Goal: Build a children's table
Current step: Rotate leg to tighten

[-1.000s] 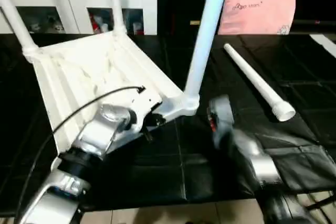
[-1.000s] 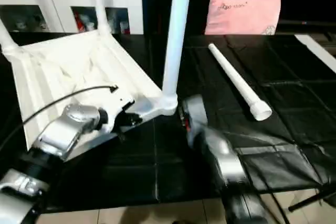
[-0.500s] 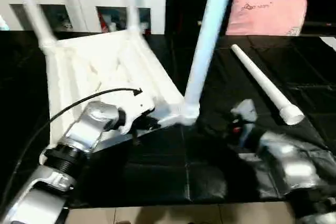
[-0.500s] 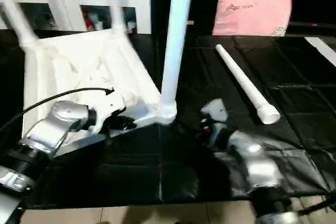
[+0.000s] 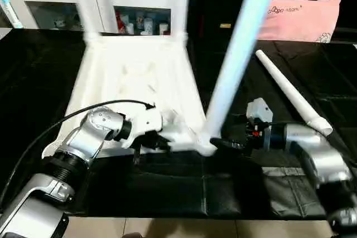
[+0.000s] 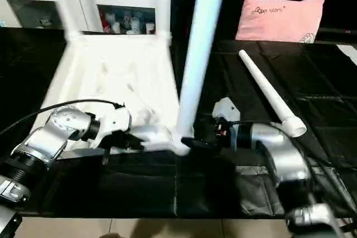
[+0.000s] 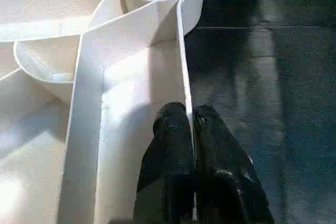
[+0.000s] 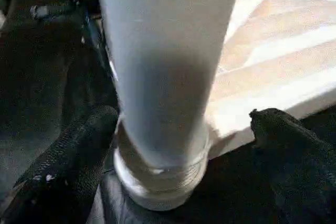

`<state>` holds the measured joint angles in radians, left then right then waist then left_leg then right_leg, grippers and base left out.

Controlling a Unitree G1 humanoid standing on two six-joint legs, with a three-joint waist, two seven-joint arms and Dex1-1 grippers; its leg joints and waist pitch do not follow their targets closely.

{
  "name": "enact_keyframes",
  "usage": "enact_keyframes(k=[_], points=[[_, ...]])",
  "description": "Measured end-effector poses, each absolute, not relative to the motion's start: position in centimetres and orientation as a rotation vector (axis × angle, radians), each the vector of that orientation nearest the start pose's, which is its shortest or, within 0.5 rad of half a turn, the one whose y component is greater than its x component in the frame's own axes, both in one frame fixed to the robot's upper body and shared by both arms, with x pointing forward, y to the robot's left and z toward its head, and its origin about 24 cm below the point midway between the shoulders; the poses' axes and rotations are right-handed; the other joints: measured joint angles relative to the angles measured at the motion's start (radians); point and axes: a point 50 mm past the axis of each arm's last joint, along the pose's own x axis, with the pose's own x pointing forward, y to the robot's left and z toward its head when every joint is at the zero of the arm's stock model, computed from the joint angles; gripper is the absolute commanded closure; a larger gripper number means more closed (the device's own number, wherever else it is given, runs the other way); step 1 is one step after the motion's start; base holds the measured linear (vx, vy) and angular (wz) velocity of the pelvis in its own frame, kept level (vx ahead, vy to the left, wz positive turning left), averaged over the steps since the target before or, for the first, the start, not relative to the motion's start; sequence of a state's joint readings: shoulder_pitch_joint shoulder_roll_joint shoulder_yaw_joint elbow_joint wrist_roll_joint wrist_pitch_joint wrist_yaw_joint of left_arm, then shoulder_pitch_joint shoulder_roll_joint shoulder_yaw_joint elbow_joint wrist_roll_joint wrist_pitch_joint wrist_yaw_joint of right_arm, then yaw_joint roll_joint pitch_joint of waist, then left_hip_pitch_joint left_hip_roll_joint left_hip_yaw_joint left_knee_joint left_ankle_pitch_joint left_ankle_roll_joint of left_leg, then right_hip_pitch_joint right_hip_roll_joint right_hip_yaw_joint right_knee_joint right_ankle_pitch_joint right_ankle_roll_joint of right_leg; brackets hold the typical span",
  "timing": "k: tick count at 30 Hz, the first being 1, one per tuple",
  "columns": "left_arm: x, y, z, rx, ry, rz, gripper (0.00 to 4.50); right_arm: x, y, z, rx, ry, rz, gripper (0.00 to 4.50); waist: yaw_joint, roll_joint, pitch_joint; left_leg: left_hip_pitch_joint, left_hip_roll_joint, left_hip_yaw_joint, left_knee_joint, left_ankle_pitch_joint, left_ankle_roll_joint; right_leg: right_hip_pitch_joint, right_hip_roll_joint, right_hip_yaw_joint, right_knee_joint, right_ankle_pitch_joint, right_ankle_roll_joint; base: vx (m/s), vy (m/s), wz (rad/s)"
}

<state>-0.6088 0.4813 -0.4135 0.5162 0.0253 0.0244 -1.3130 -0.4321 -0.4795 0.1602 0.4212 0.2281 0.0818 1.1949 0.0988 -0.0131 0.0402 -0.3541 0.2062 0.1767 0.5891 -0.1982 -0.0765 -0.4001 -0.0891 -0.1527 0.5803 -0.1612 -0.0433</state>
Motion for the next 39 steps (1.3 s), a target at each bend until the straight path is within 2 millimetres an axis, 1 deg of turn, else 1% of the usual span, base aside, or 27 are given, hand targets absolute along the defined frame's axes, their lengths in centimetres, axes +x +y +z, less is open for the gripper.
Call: enact_keyframes(k=[2, 7, 9, 12, 13, 14, 15, 17, 18, 20, 22, 25, 29, 35, 37, 39], points=[[30.8, 13.8, 6.2, 0.611, 0.47, -1.518, 4.5, 29.7, -17.3, 6.1, -0.2, 0.288, 1.26, 0.07, 0.003, 0.0, 0.0, 0.0, 0.0, 0.0, 0.001, 0.0, 0.0, 0.0, 0.0, 0.0, 0.0, 0.0, 0.0, 0.0, 0.0, 0.0], [30.7, 13.4, 6.3, 0.622, 0.464, -1.55, 4.5, 29.5, -17.0, 5.8, -0.189, 0.314, 1.318, 0.07, 0.002, -0.001, 0.0, 0.0, 0.0, 0.0, 0.002, 0.0, 0.0, 0.0, 0.0, 0.0, 0.002, 0.0, 0.0, 0.0, 0.0, 0.0], [30.6, 13.2, 6.3, 0.628, 0.459, -1.566, 4.5, 29.5, -16.9, 5.6, -0.18, 0.329, 1.346, 0.43, 0.002, -0.001, 0.0, 0.0, 0.0, 0.0, 0.002, 0.0, 0.0, 0.0, 0.0, 0.0, 0.003, 0.0, 0.0, 0.0, 0.0, 0.0], [30.5, 13.0, 6.2, 0.637, 0.453, -1.577, 4.5, 29.4, -16.6, 5.6, -0.175, 0.331, 1.381, 0.46, 0.002, -0.001, 0.0, 0.001, 0.0, 0.0, 0.003, 0.0, 0.0, 0.0, 0.0, 0.001, 0.004, 0.0, 0.0, 0.0, 0.0, 0.0], [30.5, 13.0, 6.2, 0.64, 0.452, -1.579, 4.5, 29.4, -16.5, 5.7, -0.174, 0.331, 1.391, 0.56, 0.002, -0.001, 0.0, 0.001, 0.0, 0.0, 0.003, 0.0, 0.0, 0.0, 0.0, 0.001, 0.004, 0.0, 0.0, 0.0, 0.0, 0.0], [30.5, 13.0, 6.2, 0.641, 0.452, -1.581, 4.5, 29.4, -16.5, 5.7, -0.173, 0.332, 1.393, 0.56, 0.002, -0.001, 0.0, 0.001, 0.0, 0.0, 0.003, 0.0, 0.0, 0.0, 0.0, 0.001, 0.004, 0.0, 0.0, 0.0, 0.0, 0.0], [30.5, 13.0, 6.2, 0.641, 0.452, -1.582, 4.5, 29.4, -16.5, 5.7, -0.173, 0.332, 1.394, 0.84, 0.002, -0.001, 0.0, 0.001, 0.0, 0.0, 0.004, 0.0, 0.0, 0.0, 0.0, 0.001, 0.004, 0.0, 0.0, 0.0, 0.0, 0.0], [30.5, 12.9, 6.2, 0.643, 0.453, -1.585, 4.5, 29.4, -16.5, 5.6, -0.167, 0.336, 1.401, 1.02, 0.002, -0.001, 0.0, 0.001, 0.0, 0.0, 0.004, 0.0, 0.0, 0.0, 0.0, 0.001, 0.004, 0.0, 0.0, 0.0, 0.0, 0.0], [30.5, 12.9, 6.2, 0.644, 0.454, -1.587, 4.5, 29.3, -16.5, 5.6, -0.165, 0.337, 1.407, 1.02, 0.002, -0.001, 0.0, 0.001, 0.0, 0.0, 0.004, 0.0, 0.0, 0.0, 0.0, 0.001, 0.004, 0.0, 0.0, 0.0, 0.0, 0.0], [30.5, 12.9, 6.2, 0.648, 0.453, -1.589, 4.5, 29.3, -16.5, 5.5, -0.164, 0.343, 1.415, 1.25, 0.002, -0.001, 0.0, 0.001, 0.0, 0.0, 0.003, 0.0, 0.0, 0.0, 0.0, 0.001, 0.005, 0.0, 0.0, 0.0, 0.0, 0.0], [30.5, 12.9, 6.2, 0.65, 0.453, -1.59, 4.5, 29.2, -16.4, 5.4, -0.162, 0.348, 1.425, 1.36, 0.002, -0.001, 0.0, 0.001, 0.0, 0.0, 0.004, 0.0, 0.0, 0.0, 0.0, 0.001, 0.005, 0.0, 0.0, 0.0, 0.0, 0.0], [30.4, 12.9, 6.2, 0.655, 0.45, -1.591, 4.5, 29.2, -16.5, 5.3, -0.16, 0.352, 1.43, 1.67, 0.002, -0.001, 0.0, 0.001, 0.0, 0.0, 0.004, 0.0, 0.0, 0.0, 0.0, 0.001, 0.005, 0.0, 0.0, 0.0, 0.0, 0.0], [30.5, 12.9, 6.1, 0.656, 0.455, -1.591, 4.5, 29.2, -16.5, 5.3, -0.16, 0.354, 1.432, 1.8, 0.003, -0.001, 0.0, 0.002, 0.0, 0.0, 0.003, 0.0, 0.0, 0.0, 0.0, 0.001, 0.005, 0.0, 0.0, 0.0, 0.0, 0.0], [30.5, 12.9, 6.1, 0.646, 0.458, -1.581, 4.5, 29.0, -16.5, 5.2, -0.148, 0.354, 1.417, 1.83, 0.005, -0.001, -0.001, 0.003, 0.0, 0.0, 0.003, 0.0, 0.0, 0.002, 0.0, 0.001, 0.005, 0.0, 0.0, 0.0, 0.0, 0.0], [30.6, 12.8, 6.1, 0.628, 0.463, -1.571, 4.5, 28.8, -16.7, 5.1, -0.122, 0.357, 1.396, 1.83, 0.008, 0.0, -0.001, 0.003, 0.0, 0.0, 0.003, 0.0, 0.0, 0.002, 0.0, 0.001, 0.005, 0.0, 0.0, 0.0, 0.0, 0.0], [30.8, 12.6, 5.9, 0.567, 0.485, -1.54, 4.5, 28.6, -16.6, 4.7, -0.072, 0.36, 1.332, 1.84, 0.008, 0.0, -0.001, 0.005, 0.0, 0.0, 0.004, 0.0, 0.0, 0.004, 0.0, 0.001, 0.005, 0.0, 0.0, 0.0, 0.0, 0.0]])
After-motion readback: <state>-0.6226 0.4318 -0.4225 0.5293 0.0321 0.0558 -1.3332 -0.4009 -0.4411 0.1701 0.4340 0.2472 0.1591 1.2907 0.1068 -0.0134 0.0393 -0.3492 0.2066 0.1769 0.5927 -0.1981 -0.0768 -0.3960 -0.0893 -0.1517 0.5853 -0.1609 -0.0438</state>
